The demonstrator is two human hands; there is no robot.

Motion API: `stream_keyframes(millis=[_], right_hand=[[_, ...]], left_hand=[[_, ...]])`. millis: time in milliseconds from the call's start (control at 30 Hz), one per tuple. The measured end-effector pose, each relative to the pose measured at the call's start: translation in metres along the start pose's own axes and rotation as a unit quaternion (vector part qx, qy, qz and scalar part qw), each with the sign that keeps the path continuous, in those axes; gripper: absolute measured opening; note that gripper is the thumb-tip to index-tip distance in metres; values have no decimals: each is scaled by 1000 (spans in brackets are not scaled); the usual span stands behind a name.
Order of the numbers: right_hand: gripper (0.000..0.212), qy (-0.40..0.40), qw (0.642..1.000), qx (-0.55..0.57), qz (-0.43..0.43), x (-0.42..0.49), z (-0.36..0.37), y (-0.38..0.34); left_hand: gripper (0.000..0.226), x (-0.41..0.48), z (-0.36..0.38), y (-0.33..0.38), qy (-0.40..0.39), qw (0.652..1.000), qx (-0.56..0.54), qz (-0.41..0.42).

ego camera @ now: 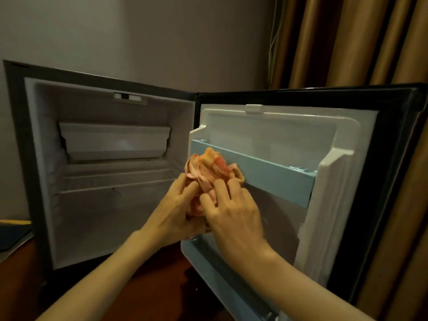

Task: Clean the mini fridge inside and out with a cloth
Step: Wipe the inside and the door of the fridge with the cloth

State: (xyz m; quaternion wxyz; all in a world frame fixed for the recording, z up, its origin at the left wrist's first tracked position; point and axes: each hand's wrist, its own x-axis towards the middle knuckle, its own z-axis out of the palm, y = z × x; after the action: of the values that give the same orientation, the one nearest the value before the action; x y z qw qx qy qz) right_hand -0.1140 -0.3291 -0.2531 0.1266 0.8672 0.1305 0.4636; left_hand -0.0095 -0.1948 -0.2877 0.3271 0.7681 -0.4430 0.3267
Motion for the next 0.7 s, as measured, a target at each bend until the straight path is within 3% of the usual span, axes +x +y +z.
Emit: stream_keyframes(millis=[67, 133, 300, 533, 700], right_hand=[[15, -21, 1000, -13, 16, -8, 10, -2], [29, -49, 998, -18, 44, -15, 17, 0], [57, -117, 990, 6, 81, -34, 27, 8], [55, -145, 987, 10, 75, -50, 43, 1], [43, -134, 989, 18, 63, -50, 44, 1]], left_hand=[[80, -8, 19, -3, -5, 1000, -4, -12], [82, -11, 36, -4, -7, 1000, 8, -17], [69, -11, 59, -5, -9, 998, 57, 19], [54, -29, 68, -10, -23, 996, 74, 40], [70, -27, 66, -10, -46, 994, 87, 42]])
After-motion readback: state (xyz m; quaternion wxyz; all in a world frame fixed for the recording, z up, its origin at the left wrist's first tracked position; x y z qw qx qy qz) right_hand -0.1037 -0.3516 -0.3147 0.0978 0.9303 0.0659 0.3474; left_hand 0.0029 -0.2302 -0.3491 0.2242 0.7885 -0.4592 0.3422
